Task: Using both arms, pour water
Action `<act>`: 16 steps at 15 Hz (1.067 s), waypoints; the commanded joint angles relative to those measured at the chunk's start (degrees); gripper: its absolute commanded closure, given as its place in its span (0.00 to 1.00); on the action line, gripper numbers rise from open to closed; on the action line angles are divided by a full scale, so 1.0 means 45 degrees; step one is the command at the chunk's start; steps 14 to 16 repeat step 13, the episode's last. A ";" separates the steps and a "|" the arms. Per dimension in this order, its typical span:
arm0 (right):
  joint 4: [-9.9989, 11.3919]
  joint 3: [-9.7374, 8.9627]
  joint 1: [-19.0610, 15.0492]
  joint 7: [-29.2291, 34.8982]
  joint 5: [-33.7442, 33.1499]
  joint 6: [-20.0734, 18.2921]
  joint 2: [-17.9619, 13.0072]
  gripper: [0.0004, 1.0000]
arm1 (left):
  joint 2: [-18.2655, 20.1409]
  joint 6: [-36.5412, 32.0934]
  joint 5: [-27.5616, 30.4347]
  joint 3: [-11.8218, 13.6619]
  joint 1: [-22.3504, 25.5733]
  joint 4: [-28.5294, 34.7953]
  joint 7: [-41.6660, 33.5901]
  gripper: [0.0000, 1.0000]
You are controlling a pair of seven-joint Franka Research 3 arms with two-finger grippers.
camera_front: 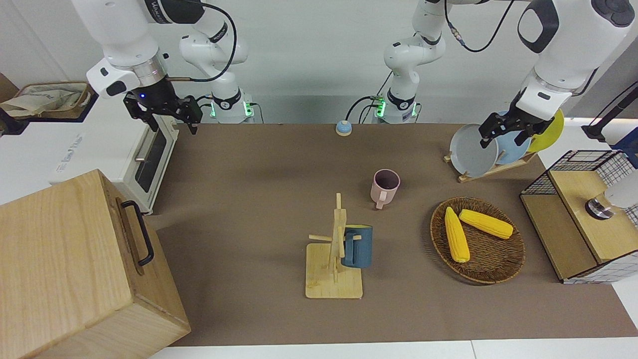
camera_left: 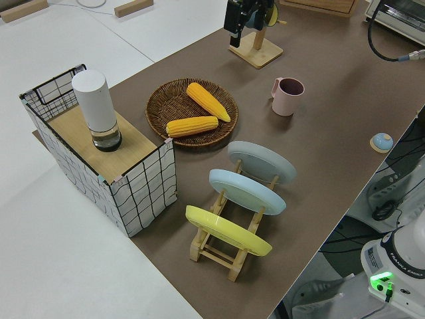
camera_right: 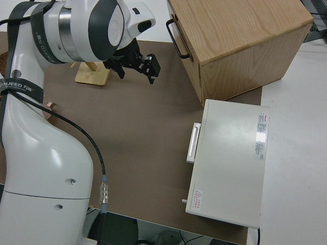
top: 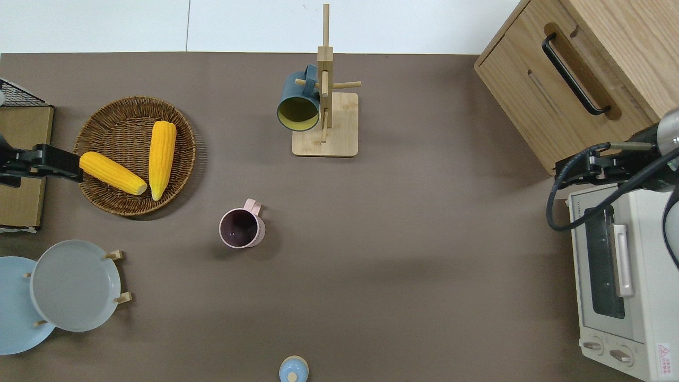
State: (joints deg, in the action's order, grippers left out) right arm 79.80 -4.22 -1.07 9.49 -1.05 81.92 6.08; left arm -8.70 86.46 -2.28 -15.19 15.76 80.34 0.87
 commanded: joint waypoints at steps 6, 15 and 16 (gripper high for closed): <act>0.0236 -0.0040 -0.0114 -0.0195 0.0252 0.0095 -0.0218 0.01 | 0.0136 -0.0367 0.0972 0.3528 -0.4396 0.0077 -0.0056 0.00; 0.0236 -0.0040 -0.0114 -0.0195 0.0252 0.0076 -0.0218 0.01 | 0.0136 -0.0366 0.1248 0.3765 -0.4810 0.0058 -0.0542 0.00; 0.0236 -0.0040 -0.0114 -0.0195 0.0252 0.0076 -0.0218 0.01 | 0.0136 -0.0366 0.1248 0.3765 -0.4810 0.0058 -0.0542 0.00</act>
